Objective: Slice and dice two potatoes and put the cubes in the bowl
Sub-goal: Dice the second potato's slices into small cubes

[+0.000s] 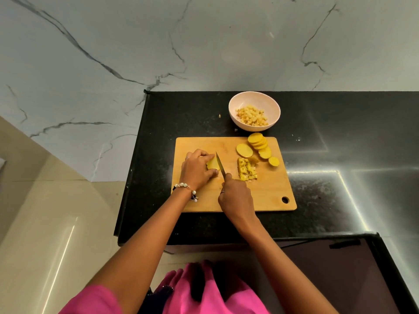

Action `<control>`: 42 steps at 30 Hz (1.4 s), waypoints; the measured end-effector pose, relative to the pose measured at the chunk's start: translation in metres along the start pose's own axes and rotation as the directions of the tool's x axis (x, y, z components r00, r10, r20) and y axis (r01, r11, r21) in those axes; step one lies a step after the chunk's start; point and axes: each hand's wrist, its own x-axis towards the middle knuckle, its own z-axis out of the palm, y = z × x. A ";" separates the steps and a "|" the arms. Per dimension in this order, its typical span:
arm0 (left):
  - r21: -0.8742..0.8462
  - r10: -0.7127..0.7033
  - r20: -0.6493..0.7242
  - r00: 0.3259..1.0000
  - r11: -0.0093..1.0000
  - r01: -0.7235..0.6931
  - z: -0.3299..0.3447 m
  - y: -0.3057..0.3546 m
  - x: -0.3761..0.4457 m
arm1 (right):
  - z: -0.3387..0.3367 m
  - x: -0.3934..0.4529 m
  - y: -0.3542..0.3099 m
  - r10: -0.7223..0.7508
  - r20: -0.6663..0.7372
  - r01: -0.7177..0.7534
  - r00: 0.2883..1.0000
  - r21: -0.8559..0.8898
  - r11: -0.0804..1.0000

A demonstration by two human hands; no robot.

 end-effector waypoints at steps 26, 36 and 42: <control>-0.187 -0.017 0.040 0.999 0.982 0.024 -0.001 -0.008 0.000 | 0.005 -0.017 -0.009 0.030 0.081 -0.019 0.996 -0.137 0.990; -0.315 -0.037 0.043 0.998 0.948 0.049 -0.004 -0.011 -0.002 | 0.008 0.002 -0.019 -0.014 0.020 0.016 1.000 -0.132 0.991; -0.348 -0.055 0.015 0.998 0.936 0.056 -0.001 -0.010 -0.001 | 0.017 -0.006 -0.020 -0.038 0.018 0.040 0.999 -0.136 0.990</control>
